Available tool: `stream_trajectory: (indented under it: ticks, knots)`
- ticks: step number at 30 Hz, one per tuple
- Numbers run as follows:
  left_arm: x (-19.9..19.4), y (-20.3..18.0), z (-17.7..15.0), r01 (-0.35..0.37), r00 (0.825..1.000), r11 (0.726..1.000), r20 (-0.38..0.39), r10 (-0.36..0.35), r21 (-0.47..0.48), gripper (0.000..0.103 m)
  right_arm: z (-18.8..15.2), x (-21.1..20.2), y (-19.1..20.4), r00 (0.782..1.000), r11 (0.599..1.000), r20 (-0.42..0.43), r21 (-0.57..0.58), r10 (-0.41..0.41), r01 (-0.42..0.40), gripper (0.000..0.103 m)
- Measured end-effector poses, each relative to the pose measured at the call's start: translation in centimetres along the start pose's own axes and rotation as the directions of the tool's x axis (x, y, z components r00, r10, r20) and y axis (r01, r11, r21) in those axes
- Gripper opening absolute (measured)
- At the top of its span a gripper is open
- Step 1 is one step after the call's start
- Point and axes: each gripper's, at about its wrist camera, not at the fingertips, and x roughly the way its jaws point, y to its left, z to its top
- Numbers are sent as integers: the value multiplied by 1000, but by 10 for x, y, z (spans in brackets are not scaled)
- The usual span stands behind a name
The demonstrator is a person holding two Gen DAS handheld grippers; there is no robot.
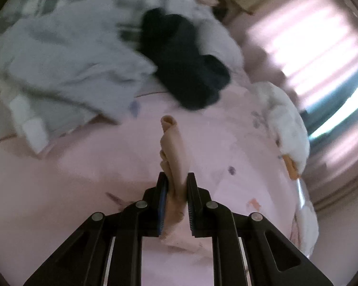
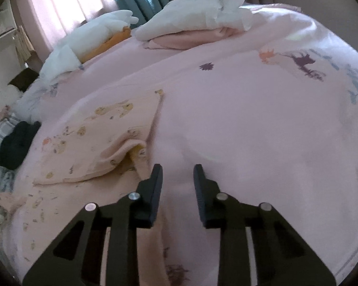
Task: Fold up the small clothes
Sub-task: 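Lift the held sleeve with the left gripper and carry it over the garment body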
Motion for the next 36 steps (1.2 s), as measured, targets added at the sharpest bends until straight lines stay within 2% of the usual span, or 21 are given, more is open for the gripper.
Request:
stream_trajectory:
  ticks: [1,2,3,4,7,8,10,11,14,18,20,21,26,30,32,36]
  knots:
    - [-1,-12,-2,17,1000,1000,2,-17,19,13,1,1,0,1000,1000,1,1,14,-14,30]
    - [-1,-17,-4,36,999,999,-3,-36,21,13,2,2,0,999,999,-2,-4,36,-36,36]
    - [-1,-21,-5,59,998,998,-11,-59,15,13,4,5,3,997,997,-15,-21,72,-72,50]
    - [1,-30,-7,100,995,995,-25,-100,0,13,5,7,6,996,996,-21,-42,81,-82,55]
    - [3,-53,-13,132,991,991,-37,-131,28,13,3,11,27,997,985,-33,-151,76,-80,61]
    - [3,-64,-17,133,991,990,-39,-131,56,13,2,14,34,997,981,-36,-183,62,-67,58]
    - [3,-83,-24,153,987,983,-55,-148,99,13,-2,27,45,997,970,-70,-242,-28,10,53]
    - [4,-93,-28,169,985,980,-64,-163,108,13,-3,29,46,997,968,-67,-248,-42,25,48]
    - [7,-115,-38,228,972,970,-79,-221,89,13,0,28,38,998,979,-58,-202,-28,16,30]
    - [14,-143,-51,235,970,967,-95,-225,104,13,3,27,5,994,995,-60,-27,96,-98,15]
    - [16,-159,-62,241,968,962,-109,-228,132,13,3,28,-12,981,982,-59,58,183,-179,13]
    - [17,-165,-66,247,966,959,-111,-233,136,13,1,28,-14,979,979,-58,74,196,-192,11]
    - [29,-199,-92,315,942,941,-155,-296,119,13,-5,23,-4,982,983,-62,50,177,-175,11]
    - [43,-226,-116,321,939,935,-183,-293,151,13,-3,27,-11,970,968,-63,100,236,-229,11]
    - [56,-241,-131,335,930,929,-211,-299,158,13,-2,29,-16,962,959,-62,126,264,-255,11]
    - [85,-267,-171,370,901,915,-301,-312,159,13,-3,29,-11,964,961,-66,114,259,-250,11]
